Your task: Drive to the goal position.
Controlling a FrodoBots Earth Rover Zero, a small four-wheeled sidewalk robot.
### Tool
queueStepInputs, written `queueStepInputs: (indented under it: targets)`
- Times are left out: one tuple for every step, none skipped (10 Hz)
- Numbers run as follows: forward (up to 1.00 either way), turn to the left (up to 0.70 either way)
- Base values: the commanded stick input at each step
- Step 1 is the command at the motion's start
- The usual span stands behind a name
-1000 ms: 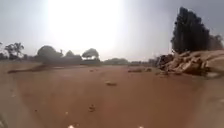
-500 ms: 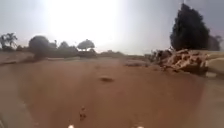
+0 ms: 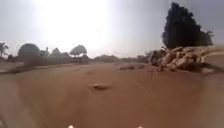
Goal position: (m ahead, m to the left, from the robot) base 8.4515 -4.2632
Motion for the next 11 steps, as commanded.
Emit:
queueStepInputs:
  targets:
    - [0.7,0.0]
    - [0.7,0.0]
    - [0.7,0.0]
    - [0.7,0.0]
    - [0.7,0.0]
    - [0.7,0.0]
    - [0.7,0.0]
    - [0.7,0.0]
    - [0.7,0.0]
    - [0.7,0.0]
    - [0.7,0.0]
